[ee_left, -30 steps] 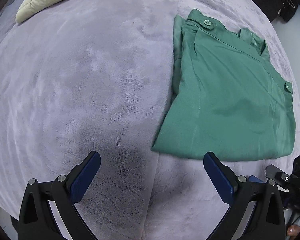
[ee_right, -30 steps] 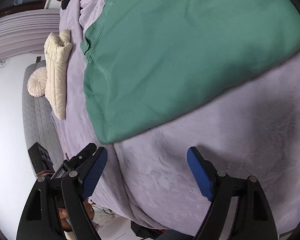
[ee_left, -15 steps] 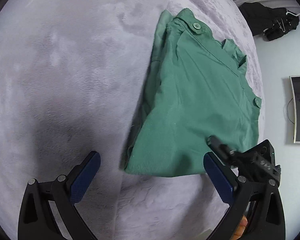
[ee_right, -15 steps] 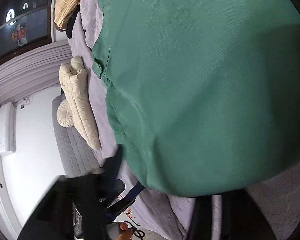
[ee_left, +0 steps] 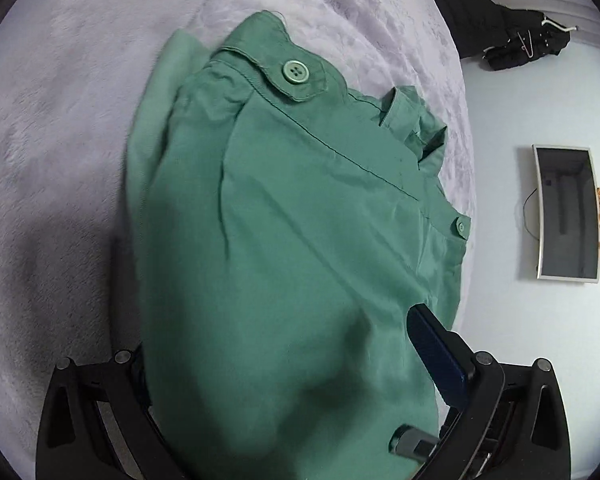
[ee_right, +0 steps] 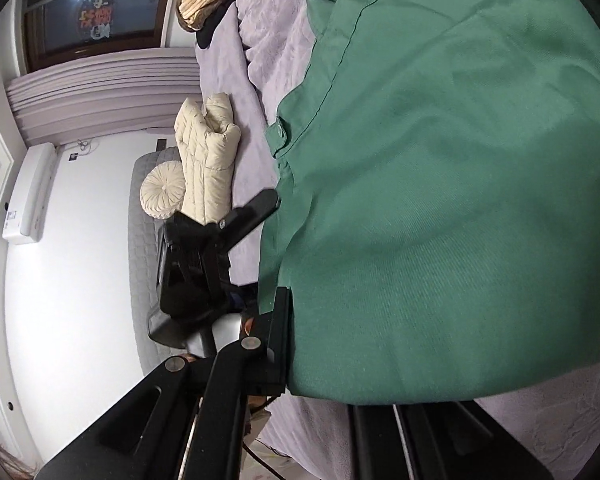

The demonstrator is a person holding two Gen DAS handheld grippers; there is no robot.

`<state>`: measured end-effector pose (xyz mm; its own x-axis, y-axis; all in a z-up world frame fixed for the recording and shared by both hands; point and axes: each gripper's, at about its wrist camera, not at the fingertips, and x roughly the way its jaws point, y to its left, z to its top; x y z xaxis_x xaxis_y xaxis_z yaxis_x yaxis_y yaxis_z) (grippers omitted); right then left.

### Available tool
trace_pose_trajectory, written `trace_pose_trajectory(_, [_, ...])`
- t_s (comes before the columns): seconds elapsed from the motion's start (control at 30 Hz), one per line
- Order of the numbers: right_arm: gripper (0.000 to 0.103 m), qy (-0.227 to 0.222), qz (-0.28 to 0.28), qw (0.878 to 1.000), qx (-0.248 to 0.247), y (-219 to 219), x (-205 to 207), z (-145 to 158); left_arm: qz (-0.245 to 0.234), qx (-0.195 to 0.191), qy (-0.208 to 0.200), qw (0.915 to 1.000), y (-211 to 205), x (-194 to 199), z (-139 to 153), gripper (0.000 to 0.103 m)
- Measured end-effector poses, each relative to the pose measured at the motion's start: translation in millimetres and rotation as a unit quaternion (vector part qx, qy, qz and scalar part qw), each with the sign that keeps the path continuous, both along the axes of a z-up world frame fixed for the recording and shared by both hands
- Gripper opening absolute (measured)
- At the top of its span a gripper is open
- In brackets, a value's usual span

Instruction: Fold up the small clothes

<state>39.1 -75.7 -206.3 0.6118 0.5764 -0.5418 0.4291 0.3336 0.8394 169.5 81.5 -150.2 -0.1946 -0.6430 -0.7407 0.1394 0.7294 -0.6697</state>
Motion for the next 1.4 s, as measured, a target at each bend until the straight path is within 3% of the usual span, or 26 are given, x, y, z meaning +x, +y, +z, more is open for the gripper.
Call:
trace_pose_trajectory(0.07, [0.008,0.011,0.008,1.0,0.001,0,-2,-5,-0.008,0.024,-0.013,0.9996,-6,-1,-2,0.1])
trace_pose_trajectory(0.17, [0.013,0.041,0.042,0.998,-0.006,-1,-6,-8,-0.018,0.059,-0.029,0.9977,-11,-3,-6,0.063])
trace_pose_trajectory(0.23, [0.019,0.068,0.08,0.994,-0.021,-2,-13,-6,-0.024,0.07,-0.038,0.9966,-8,-3,-8,0.047])
trace_pose_trajectory(0.27, [0.032,0.076,0.104,0.991,-0.03,-3,-16,-2,-0.025,0.074,-0.042,0.996,-8,-2,-8,0.04])
trace_pose_trajectory(0.3, [0.053,0.076,0.126,0.988,-0.04,-5,-19,5,-0.025,0.078,-0.044,0.9957,-9,0,-9,0.039])
trace_pose_trajectory(0.33, [0.061,0.071,0.141,0.986,-0.051,-9,-23,13,-0.023,0.082,-0.043,0.9954,-8,0,-9,0.039])
trace_pose_trajectory(0.43, [0.065,0.059,0.147,0.98,-0.118,-38,-29,45,-0.024,0.096,-0.046,0.994,-10,0,-11,0.039])
trace_pose_trajectory(0.47, [0.063,0.059,0.134,0.979,-0.141,-51,-30,52,-0.025,0.101,-0.052,0.9932,-12,0,-11,0.039])
trace_pose_trajectory(0.53, [0.037,0.062,0.099,0.974,-0.193,-78,-28,64,-0.028,0.108,-0.07,0.9914,-15,-3,-7,0.029])
trace_pose_trajectory(0.57, [0.006,0.066,0.086,0.971,-0.212,-87,-20,65,-0.028,0.107,-0.078,0.9907,-17,-4,-3,0.021])
trace_pose_trajectory(0.67, [0.003,0.074,0.079,0.959,-0.262,-102,5,52,-0.025,0.106,-0.101,0.9889,-20,-8,13,0.016])
trace_pose_trajectory(0.8, [0.003,0.117,0.126,0.946,-0.273,-91,20,-8,-0.023,0.093,-0.134,0.9863,-36,-14,42,0.014])
trace_pose_trajectory(0.87, [0.003,0.1,0.124,0.944,-0.289,-88,18,-15,-0.022,0.083,-0.151,0.9848,-48,-18,62,0.012])
trace_pose_trajectory(0.93, [0.003,0.092,0.11,0.952,-0.272,-93,13,-15,-0.028,0.078,-0.177,0.9806,-62,-22,85,0.012])
trace_pose_trajectory(1.03, [0.003,0.077,0.096,0.966,-0.226,-108,2,-21,-0.051,0.077,-0.22,0.9712,-103,-32,118,0.012])
trace_pose_trajectory(1.1, [0.003,0.071,0.093,0.973,-0.198,-119,-5,-20,-0.078,0.096,-0.251,0.96,-133,-40,135,0.012])
trace_pose_trajectory(1.27, [0.005,0.044,0.054,0.989,-0.133,-154,-42,-3,-0.174,0.123,-0.307,0.9274,-239,-79,159,0.012])
trace_pose_trajectory(1.4, [0.005,0.037,-0.011,0.993,-0.111,-199,-98,10,-0.244,0.144,-0.342,0.8961,-319,-119,149,0.012])
